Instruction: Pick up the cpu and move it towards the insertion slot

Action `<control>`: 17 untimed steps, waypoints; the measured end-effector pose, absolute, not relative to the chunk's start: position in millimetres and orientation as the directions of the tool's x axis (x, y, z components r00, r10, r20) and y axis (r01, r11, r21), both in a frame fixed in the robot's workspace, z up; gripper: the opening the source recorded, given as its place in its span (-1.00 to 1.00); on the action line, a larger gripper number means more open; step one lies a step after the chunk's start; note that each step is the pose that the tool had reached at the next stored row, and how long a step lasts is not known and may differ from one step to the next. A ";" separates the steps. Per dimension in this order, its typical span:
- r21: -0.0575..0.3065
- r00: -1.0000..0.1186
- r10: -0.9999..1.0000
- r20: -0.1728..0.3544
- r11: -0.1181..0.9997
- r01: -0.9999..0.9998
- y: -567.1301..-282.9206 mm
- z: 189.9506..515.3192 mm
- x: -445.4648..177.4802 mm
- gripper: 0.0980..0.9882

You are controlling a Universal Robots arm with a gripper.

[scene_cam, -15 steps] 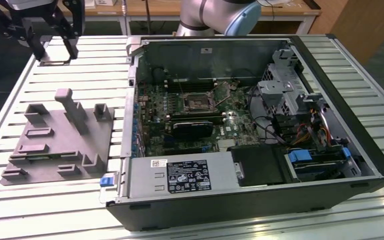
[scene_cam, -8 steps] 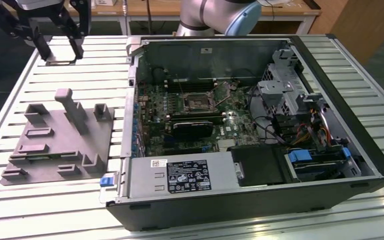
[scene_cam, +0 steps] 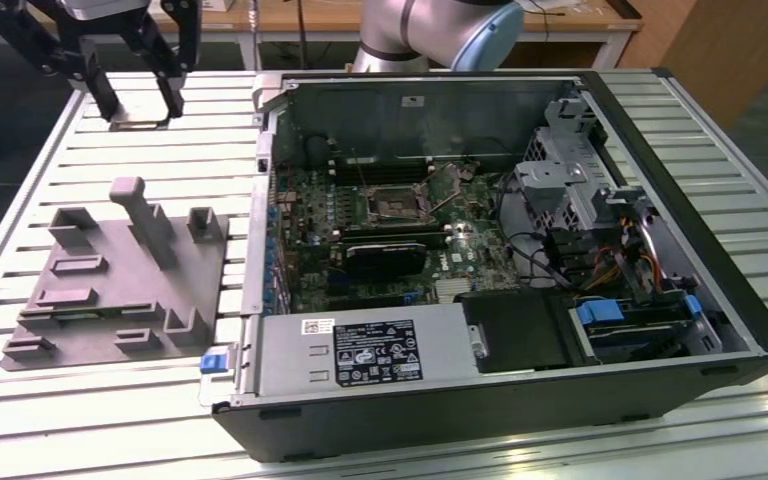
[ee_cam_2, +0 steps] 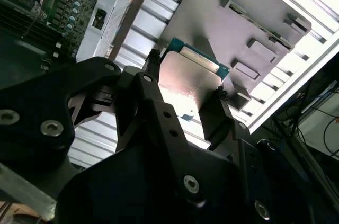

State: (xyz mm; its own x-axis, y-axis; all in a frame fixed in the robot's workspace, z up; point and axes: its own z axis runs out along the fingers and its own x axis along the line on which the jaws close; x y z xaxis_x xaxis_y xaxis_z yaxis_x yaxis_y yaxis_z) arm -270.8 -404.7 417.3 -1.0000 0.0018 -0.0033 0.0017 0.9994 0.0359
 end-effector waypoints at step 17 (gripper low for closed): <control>0.037 -1.000 0.002 -0.003 0.999 0.002 -404.3 417.3 -234.7 0.00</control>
State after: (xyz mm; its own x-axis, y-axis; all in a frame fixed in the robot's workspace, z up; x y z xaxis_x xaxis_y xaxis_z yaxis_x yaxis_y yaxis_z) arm -234.7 -404.3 417.3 -1.0000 0.0019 -0.0027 0.0018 0.9993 0.0366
